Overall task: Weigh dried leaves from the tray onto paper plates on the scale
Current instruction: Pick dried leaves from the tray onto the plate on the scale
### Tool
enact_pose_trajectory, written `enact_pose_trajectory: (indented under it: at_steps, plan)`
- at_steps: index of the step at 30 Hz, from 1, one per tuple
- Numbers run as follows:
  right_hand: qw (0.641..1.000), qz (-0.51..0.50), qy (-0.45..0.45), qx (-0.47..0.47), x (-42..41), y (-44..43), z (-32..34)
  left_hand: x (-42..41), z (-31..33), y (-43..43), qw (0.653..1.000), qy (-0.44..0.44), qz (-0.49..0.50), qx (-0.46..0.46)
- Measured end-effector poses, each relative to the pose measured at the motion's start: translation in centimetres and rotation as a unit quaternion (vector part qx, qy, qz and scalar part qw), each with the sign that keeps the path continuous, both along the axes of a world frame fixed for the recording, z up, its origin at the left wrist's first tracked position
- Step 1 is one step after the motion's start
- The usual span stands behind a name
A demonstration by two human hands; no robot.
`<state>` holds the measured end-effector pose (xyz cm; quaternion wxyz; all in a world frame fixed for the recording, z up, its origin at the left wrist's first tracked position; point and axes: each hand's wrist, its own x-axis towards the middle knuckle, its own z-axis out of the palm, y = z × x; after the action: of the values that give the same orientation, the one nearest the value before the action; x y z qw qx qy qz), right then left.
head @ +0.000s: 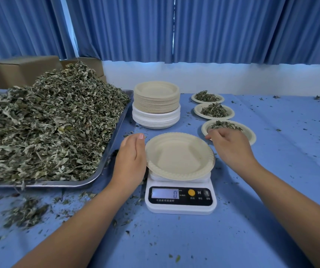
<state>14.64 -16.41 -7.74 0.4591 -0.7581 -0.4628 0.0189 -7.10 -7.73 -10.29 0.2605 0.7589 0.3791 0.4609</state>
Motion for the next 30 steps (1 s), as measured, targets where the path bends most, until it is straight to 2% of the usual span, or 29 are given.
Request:
enact_pose_trajectory:
  at_steps: [6, 13, 17, 20, 24, 30]
  plan:
    - [1.000, -0.005, 0.005, 0.002, -0.4, -0.2, 0.3, -0.2, 0.5, -0.3, 0.998, -0.041, -0.009, -0.054]
    - [0.999, 0.004, 0.030, 0.023, -0.6, -0.3, 0.6, -0.2, 0.4, -0.1, 0.996, -0.045, -0.002, -0.075]
    - [0.999, 0.017, 0.027, 0.026, -0.7, -0.4, 1.2, -0.2, 0.2, 0.5, 0.976, -0.135, -0.013, -0.171]
    - [0.999, 0.041, 0.005, 0.029, -1.7, 0.5, 2.6, -0.1, 0.9, 0.5, 0.926, -0.256, -0.024, -0.279]
    - [0.988, 0.142, -0.052, -0.024, -5.6, 4.1, 4.5, -0.2, 1.6, 0.4, 0.848, -0.350, -0.045, -0.397]
    - [0.933, 0.319, -0.145, -0.087, -13.7, 11.1, 5.5, -0.5, 1.7, 0.8, 0.712, -0.483, -0.039, -0.508]
